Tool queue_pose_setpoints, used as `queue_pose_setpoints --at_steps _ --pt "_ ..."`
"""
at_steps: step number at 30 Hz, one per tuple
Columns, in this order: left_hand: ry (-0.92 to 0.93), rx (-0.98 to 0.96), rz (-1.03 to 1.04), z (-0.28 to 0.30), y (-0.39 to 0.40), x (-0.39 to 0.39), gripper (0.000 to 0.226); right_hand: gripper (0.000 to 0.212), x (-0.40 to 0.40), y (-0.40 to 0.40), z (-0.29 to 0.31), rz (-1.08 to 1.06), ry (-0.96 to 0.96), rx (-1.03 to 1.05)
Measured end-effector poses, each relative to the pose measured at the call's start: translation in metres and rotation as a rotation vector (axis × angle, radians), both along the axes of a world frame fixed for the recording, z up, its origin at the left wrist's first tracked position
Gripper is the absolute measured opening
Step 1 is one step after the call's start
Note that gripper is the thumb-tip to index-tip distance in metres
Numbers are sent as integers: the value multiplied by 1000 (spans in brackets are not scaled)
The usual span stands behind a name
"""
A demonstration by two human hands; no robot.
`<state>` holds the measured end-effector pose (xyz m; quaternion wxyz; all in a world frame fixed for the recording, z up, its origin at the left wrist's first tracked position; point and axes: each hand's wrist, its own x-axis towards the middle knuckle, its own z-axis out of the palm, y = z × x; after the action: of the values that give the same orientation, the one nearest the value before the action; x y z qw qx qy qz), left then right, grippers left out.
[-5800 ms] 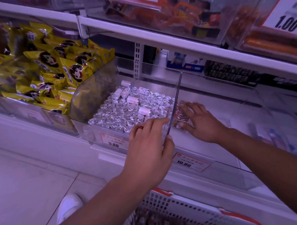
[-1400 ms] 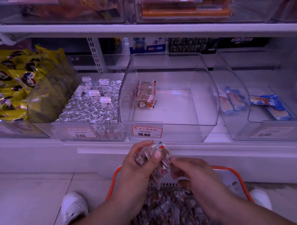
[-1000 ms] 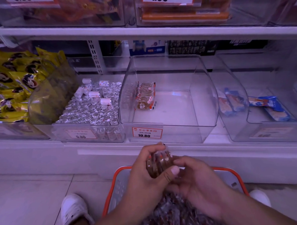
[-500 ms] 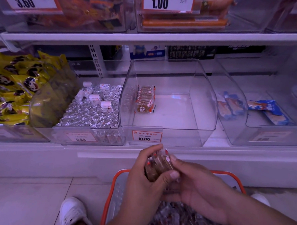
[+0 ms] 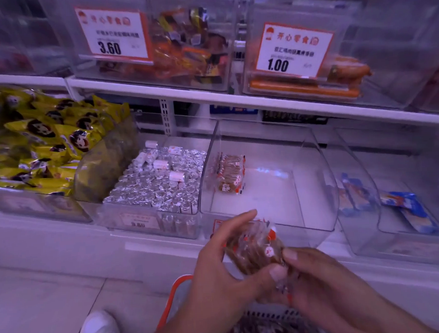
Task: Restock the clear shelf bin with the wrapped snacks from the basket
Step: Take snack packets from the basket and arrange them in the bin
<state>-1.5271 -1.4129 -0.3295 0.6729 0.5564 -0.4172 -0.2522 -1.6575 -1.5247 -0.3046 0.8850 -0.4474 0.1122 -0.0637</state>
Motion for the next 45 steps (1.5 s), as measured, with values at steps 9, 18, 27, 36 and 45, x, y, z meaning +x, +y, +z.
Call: queue_pose_setpoints --at_steps 9,18,27,36,45 --pt "-64 -14 -92 13 -2 51 83 67 51 -26 38 64 79 -234" --pt "-352 191 440 7 -8 111 49 39 110 -110 13 -319 393 -1098" --pt "-632 446 388 2 -14 108 46 70 157 -132 -49 -45 404 -2099" --pt "-682 519 412 -4 -21 106 49 81 153 -137 -67 262 627 -2102" --pt "-687 536 420 -4 -21 104 48 80 166 -133 -66 381 719 -1986"
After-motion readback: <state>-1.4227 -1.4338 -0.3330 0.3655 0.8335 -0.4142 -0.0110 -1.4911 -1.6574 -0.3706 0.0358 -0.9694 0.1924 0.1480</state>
